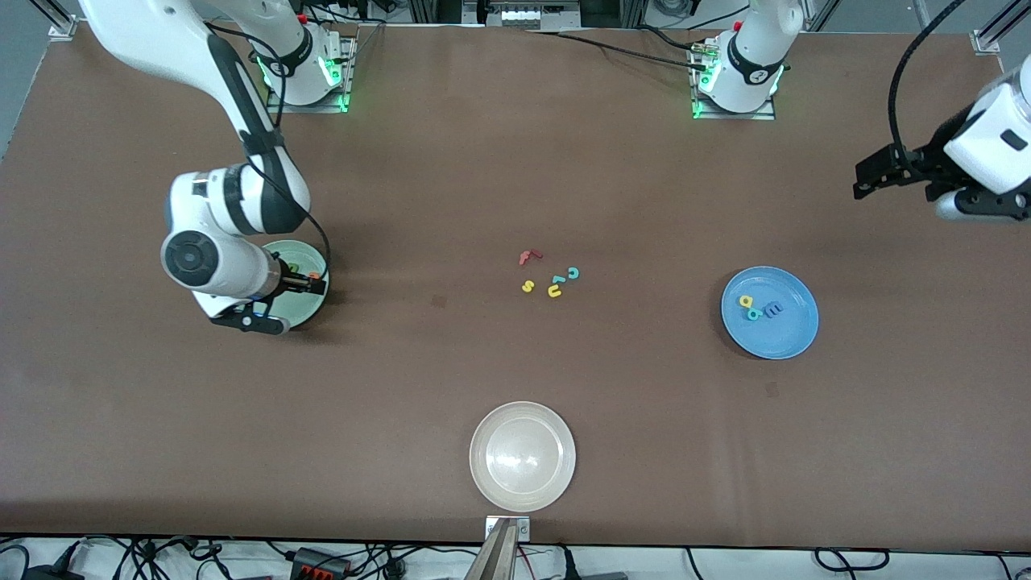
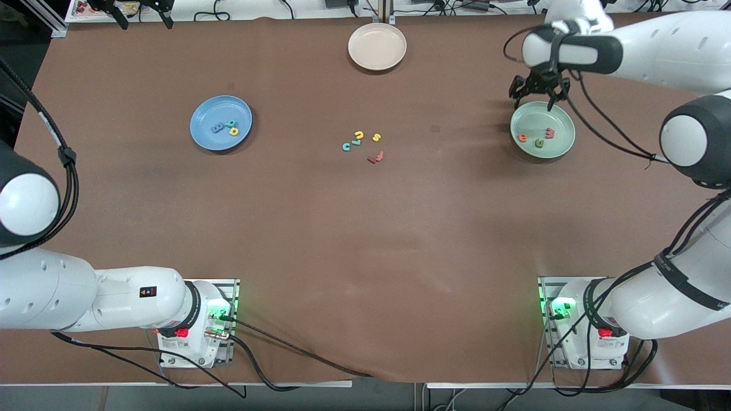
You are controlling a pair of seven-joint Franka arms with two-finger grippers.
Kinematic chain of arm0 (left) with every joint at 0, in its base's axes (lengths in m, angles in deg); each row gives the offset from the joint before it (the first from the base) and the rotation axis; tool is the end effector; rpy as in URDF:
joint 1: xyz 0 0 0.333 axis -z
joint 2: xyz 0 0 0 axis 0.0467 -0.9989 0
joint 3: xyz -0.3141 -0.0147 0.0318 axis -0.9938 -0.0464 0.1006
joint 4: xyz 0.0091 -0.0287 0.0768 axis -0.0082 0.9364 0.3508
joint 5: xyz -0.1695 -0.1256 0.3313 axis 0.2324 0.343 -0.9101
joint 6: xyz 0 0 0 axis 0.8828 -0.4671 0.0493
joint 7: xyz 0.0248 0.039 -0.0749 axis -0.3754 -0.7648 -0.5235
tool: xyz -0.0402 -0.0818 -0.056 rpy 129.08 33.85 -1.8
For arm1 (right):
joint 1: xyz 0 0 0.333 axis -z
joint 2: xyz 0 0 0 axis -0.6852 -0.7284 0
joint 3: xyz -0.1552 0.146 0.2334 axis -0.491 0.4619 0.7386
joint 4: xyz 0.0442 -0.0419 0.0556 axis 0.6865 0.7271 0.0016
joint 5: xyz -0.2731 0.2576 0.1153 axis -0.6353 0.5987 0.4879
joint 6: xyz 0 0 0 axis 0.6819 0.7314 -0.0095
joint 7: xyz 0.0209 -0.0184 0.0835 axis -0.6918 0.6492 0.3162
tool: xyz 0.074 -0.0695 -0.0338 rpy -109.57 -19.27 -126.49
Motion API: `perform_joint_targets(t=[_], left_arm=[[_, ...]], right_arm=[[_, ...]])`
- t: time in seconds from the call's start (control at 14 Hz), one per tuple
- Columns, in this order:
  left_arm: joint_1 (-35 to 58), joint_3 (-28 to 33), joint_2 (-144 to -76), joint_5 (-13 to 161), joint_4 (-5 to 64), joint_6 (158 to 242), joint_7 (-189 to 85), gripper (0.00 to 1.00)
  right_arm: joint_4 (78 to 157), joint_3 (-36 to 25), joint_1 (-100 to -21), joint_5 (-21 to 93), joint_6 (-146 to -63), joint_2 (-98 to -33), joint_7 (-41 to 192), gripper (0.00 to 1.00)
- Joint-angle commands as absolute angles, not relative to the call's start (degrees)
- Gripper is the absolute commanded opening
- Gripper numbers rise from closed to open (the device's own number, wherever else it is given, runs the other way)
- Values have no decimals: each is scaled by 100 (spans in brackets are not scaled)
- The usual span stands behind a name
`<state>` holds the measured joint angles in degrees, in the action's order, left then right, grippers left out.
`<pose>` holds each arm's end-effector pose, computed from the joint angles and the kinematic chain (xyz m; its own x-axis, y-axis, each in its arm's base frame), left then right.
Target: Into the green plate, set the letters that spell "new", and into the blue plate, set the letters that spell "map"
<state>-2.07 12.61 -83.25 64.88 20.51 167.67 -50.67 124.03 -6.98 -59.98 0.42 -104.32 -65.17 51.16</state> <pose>0.5386 -0.0320 0.6205 0.9962 0.0267 -0.0834 0.0263 -0.9996 -0.0062 0.6022 0.1073 0.2959 0.9627 -0.1777 -0.2039 -0.1590 -0.9817 0.1047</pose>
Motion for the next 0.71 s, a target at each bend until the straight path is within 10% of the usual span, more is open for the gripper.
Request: perform_joint_targets(t=[0.0, 0.64], left_arm=[[99, 1615, -7843, 6575, 2435, 16946, -4861, 100], [189, 1959, -8070, 6768, 2611, 17315, -4137, 100]], right_arm=[[11337, -689, -5881, 103, -9324, -6489, 5203, 100], [9804, -786, -5504, 85, -8319, -6375, 5484, 100]])
